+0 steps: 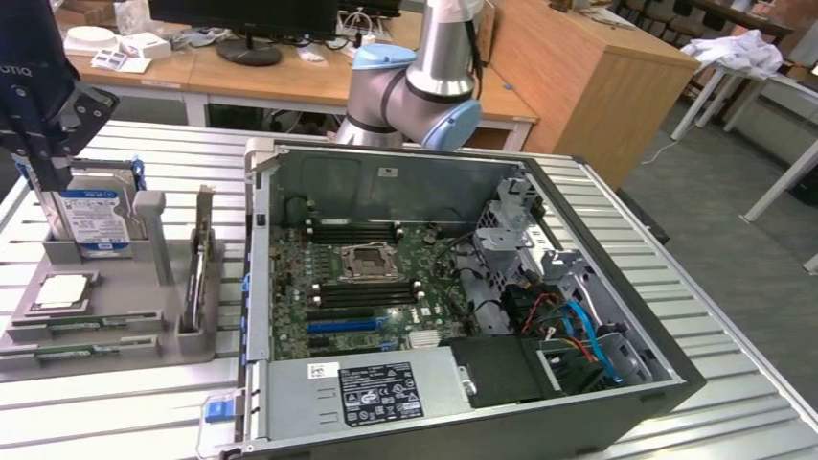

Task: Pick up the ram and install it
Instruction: 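Reach for the ram, then pick up the ram and move it above insertion slot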

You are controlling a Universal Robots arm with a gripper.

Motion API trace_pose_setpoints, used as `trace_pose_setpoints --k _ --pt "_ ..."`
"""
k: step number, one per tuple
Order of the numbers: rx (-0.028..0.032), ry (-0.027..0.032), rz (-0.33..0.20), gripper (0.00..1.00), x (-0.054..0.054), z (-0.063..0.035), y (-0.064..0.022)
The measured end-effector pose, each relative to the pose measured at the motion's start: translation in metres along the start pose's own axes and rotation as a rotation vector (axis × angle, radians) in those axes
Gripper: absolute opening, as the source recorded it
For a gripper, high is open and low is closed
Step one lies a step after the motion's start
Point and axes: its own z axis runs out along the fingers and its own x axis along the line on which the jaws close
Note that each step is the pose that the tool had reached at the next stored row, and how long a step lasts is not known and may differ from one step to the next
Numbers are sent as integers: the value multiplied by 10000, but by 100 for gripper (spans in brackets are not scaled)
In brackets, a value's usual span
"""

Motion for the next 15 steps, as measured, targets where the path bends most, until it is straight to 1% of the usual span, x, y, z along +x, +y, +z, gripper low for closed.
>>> trace_pose_setpoints --k 4,5,8,15 --pt "1 0 0 10 -4 -3 -55" --pt "1 1 0 10 -8 -5 -101" --pt "0 0 -1 10 -11 -6 -139" --pt "1 0 0 10 -11 -6 -143"
